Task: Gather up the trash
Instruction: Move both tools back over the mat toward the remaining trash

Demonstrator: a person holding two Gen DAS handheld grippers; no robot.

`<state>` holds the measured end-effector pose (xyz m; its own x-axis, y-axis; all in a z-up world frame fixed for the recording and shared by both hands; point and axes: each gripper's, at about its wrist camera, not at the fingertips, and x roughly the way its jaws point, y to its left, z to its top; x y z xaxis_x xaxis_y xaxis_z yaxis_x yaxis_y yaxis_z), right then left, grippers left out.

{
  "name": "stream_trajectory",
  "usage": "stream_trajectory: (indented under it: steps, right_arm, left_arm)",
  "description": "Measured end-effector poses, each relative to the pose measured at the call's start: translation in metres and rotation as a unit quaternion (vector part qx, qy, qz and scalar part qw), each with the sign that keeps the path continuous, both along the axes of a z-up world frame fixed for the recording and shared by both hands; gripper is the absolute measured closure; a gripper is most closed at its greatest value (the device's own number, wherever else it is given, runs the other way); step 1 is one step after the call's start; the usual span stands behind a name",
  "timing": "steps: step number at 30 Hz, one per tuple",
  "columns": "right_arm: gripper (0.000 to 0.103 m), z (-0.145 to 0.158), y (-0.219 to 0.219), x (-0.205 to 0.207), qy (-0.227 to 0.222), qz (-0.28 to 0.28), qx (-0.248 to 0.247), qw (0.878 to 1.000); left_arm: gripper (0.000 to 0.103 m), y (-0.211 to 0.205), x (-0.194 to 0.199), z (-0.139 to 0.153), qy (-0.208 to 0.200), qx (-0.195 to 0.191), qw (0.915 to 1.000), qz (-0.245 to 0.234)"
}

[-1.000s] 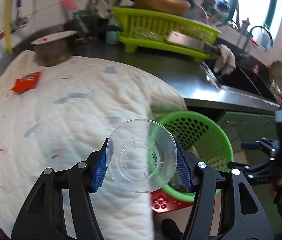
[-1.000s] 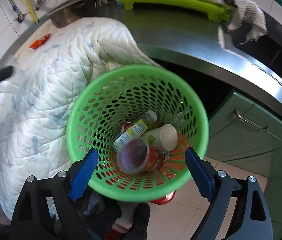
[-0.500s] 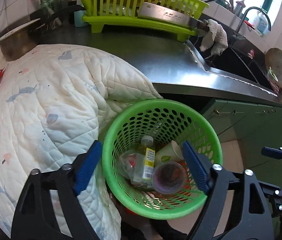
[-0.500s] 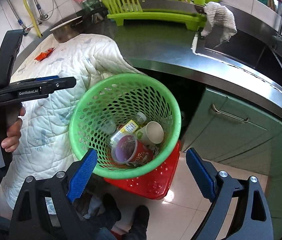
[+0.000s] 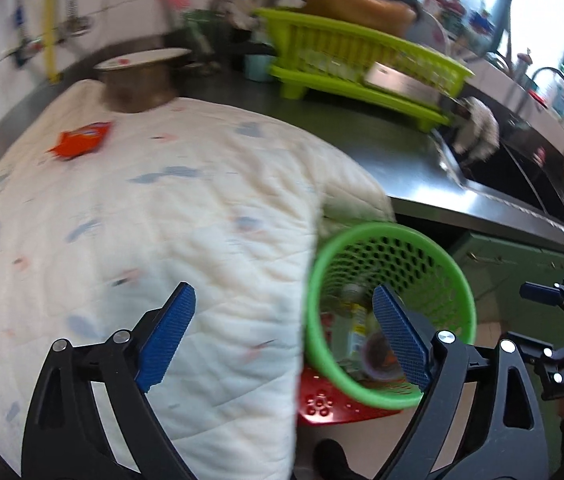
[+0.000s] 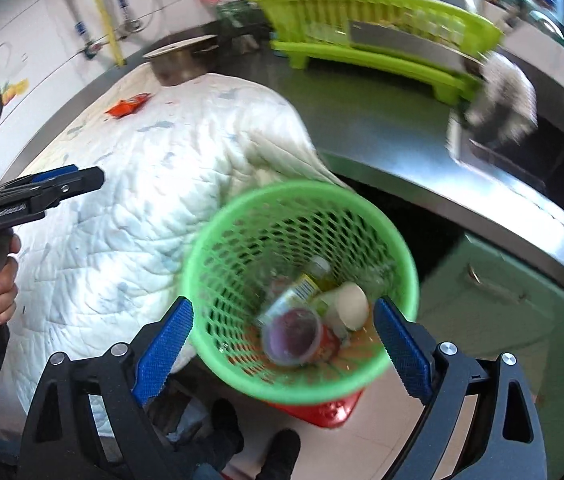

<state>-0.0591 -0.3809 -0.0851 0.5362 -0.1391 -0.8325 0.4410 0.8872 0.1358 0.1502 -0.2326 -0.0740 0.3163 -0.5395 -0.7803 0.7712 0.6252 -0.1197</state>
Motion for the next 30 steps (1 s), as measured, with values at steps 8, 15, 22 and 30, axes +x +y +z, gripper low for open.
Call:
stream_trajectory:
  steps: [8,15,22,30]
  right_arm:
    - [0.015,0.009,0.030,0.084,-0.013,0.086,-0.020,0.996]
    - [0.015,0.017,0.056,0.163,-0.026,0.155,-0.027,0.987]
    - [0.015,0.025,0.084,0.249,-0.031,0.242,-0.059,0.968]
    - [0.014,0.028,0.107,0.345,-0.036,0.317,-0.077,0.945]
  left_arm:
    - [0.013,0.088,0.041,0.011,-0.009,-0.006,0.9955,0.094]
    - [0.012,0.160,0.075,0.008,-0.009,-0.001,0.9853,0.171]
    - [0.011,0.206,0.095,0.005,-0.003,0.002,0.9764,0.216]
    - [0.010,0.243,0.113,0.004,-0.001,-0.002,0.9698,0.244]
